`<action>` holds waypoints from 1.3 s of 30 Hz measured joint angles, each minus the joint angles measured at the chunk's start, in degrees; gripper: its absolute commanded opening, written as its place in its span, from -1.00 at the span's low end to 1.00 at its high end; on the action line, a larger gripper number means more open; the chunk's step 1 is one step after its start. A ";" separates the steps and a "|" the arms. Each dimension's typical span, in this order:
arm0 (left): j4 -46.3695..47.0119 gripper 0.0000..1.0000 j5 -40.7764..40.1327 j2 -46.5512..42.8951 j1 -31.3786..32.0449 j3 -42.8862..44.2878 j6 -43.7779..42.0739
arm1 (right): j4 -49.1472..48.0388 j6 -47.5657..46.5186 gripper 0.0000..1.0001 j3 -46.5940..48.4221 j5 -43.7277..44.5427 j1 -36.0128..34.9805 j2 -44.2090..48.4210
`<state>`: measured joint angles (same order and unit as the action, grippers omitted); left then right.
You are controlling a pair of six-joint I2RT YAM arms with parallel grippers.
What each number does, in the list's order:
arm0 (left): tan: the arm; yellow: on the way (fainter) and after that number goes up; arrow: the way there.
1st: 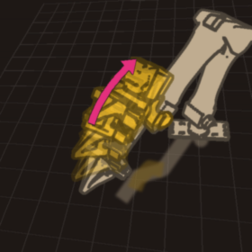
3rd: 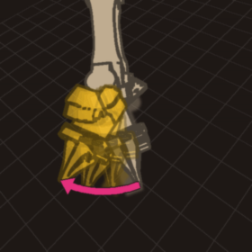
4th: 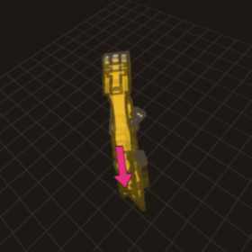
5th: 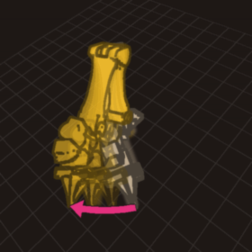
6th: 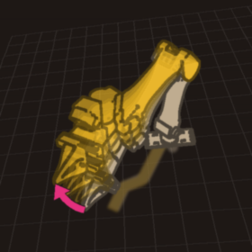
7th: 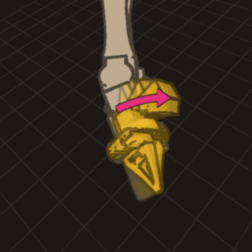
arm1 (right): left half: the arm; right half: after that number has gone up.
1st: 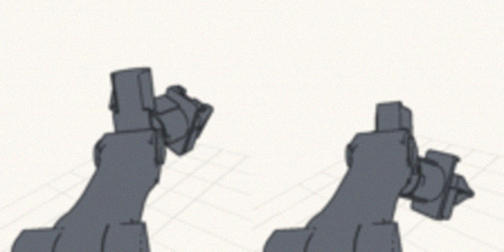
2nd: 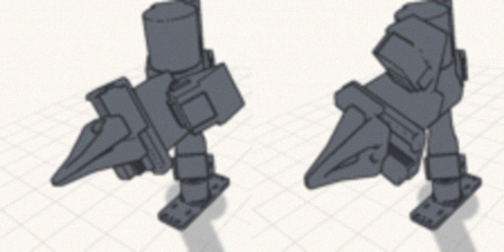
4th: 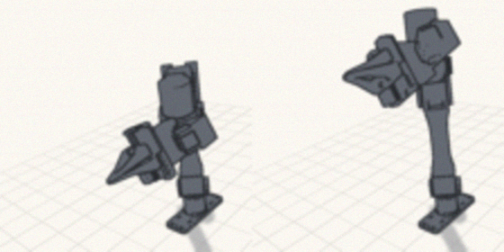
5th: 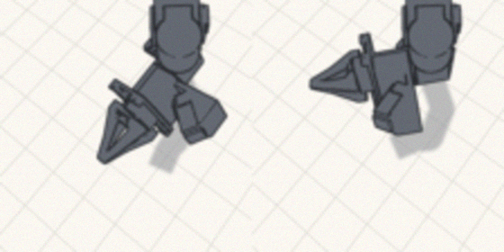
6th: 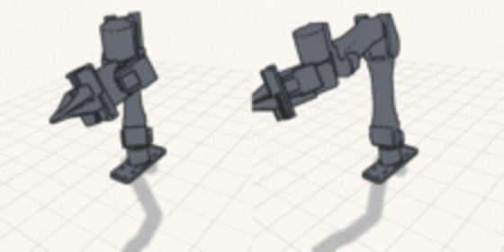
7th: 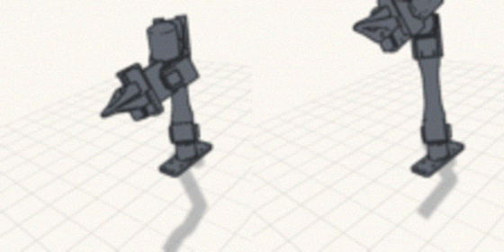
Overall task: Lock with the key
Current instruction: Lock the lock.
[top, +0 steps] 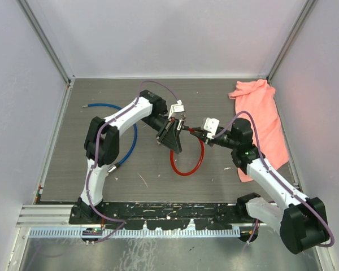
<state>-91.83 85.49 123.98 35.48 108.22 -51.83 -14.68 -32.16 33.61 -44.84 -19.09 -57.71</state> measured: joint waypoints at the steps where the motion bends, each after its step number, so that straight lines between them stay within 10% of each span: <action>1: 0.00 -0.24 0.04 0.13 -0.07 0.11 -0.04 | -0.74 0.50 -0.97 -0.22 -0.04 0.04 -0.09; 39: 0.02 0.50 1.29 -1.01 -2.40 -1.60 -1.66 | -15.91 9.42 -0.97 -5.60 -4.13 0.31 -0.83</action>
<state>-91.81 86.78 122.98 33.08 106.63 -53.49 -30.59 -22.74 28.01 -48.97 -18.79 -58.54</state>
